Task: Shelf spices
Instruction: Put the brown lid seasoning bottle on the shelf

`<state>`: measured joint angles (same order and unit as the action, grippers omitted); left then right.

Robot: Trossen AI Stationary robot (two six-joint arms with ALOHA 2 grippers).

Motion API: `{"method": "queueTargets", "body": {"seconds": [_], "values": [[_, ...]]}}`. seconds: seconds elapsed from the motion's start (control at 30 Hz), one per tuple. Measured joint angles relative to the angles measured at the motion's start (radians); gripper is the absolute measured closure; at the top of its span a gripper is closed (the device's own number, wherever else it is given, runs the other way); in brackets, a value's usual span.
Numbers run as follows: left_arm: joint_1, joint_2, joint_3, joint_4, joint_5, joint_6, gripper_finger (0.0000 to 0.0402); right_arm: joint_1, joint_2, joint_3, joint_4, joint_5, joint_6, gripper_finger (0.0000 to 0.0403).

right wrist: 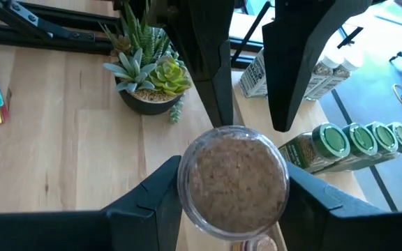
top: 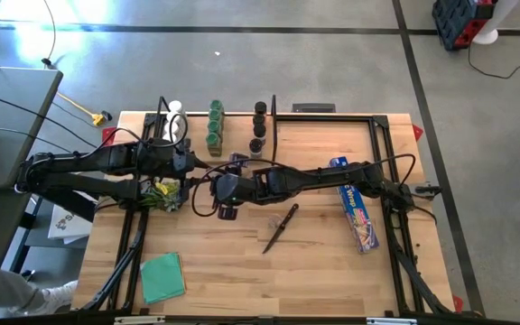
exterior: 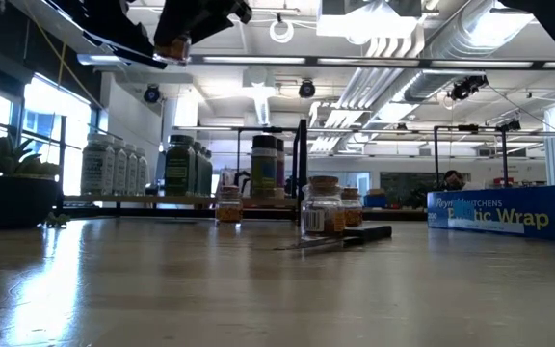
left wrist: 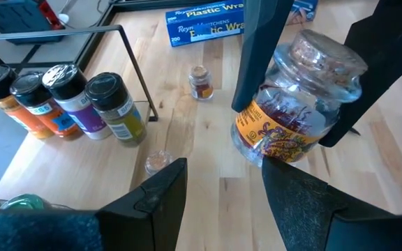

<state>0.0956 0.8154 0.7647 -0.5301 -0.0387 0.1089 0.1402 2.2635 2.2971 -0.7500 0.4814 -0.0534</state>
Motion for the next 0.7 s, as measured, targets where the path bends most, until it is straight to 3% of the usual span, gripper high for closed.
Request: {"method": "queueTargets", "body": {"seconds": [0.7], "values": [[0.000,0.002,-0.001,0.009,0.000,0.000,0.0219,0.000,0.000,0.000,0.029,0.000,-0.008,0.0235]]}}
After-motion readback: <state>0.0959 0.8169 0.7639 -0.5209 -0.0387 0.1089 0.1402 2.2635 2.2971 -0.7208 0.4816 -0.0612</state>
